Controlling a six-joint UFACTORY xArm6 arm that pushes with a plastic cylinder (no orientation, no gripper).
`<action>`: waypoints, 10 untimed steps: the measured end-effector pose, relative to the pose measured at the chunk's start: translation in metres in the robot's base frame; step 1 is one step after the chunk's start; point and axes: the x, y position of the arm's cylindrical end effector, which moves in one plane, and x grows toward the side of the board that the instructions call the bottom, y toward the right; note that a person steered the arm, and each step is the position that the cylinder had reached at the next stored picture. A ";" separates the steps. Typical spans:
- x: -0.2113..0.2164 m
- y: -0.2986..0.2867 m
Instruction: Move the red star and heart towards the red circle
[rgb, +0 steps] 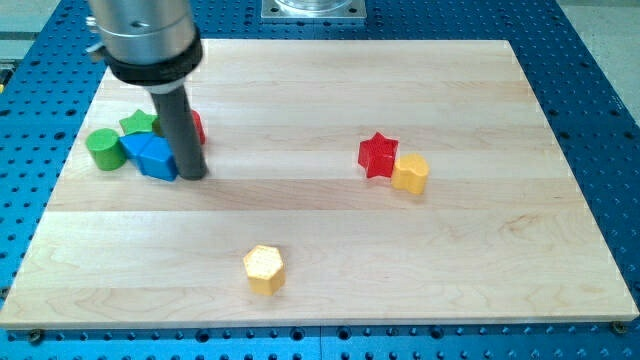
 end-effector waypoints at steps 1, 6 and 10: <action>-0.012 0.068; 0.053 0.322; -0.016 0.160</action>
